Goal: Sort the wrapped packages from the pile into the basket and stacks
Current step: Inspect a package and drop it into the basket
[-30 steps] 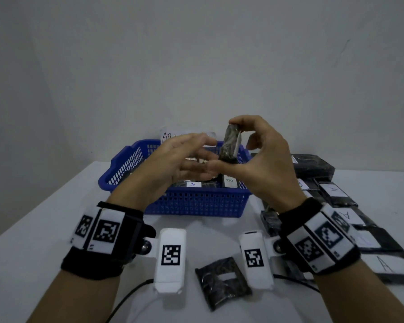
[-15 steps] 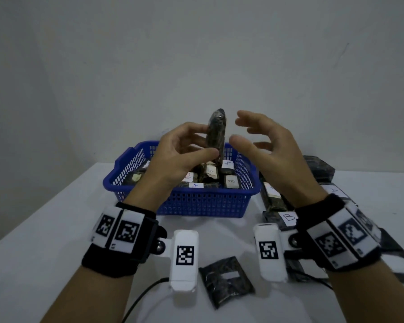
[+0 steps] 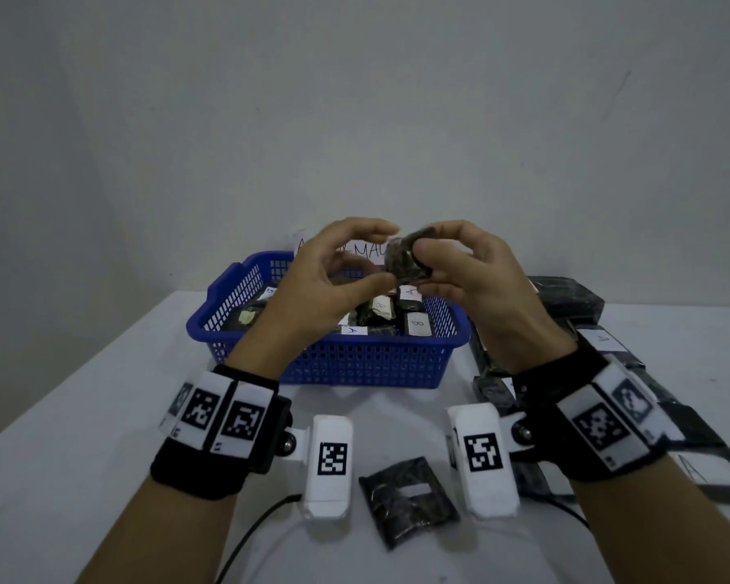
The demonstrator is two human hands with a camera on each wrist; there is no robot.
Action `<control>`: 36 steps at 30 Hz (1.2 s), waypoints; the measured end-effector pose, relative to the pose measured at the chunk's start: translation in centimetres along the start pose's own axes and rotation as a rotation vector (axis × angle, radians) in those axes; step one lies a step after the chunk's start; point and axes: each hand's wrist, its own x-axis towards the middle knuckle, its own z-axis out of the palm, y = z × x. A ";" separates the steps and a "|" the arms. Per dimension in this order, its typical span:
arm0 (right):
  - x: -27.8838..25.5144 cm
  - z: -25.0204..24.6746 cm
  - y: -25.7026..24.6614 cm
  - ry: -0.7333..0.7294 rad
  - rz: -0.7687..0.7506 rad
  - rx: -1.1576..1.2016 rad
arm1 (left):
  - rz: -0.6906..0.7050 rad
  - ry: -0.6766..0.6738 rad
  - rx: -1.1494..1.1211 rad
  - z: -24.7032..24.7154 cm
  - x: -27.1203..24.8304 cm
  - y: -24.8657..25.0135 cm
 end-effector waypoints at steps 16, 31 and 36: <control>-0.6 -0.5 0.6 -0.170 -0.364 -0.433 | -0.193 0.022 -0.324 -1.0 -0.1 1.2; -0.3 -0.5 1.0 -0.122 -0.425 -0.664 | -0.279 -0.014 -0.190 -2.1 -0.2 0.3; 0.1 0.5 2.2 -0.096 -0.470 -0.808 | -0.308 -0.067 -0.095 -2.9 -0.6 -0.2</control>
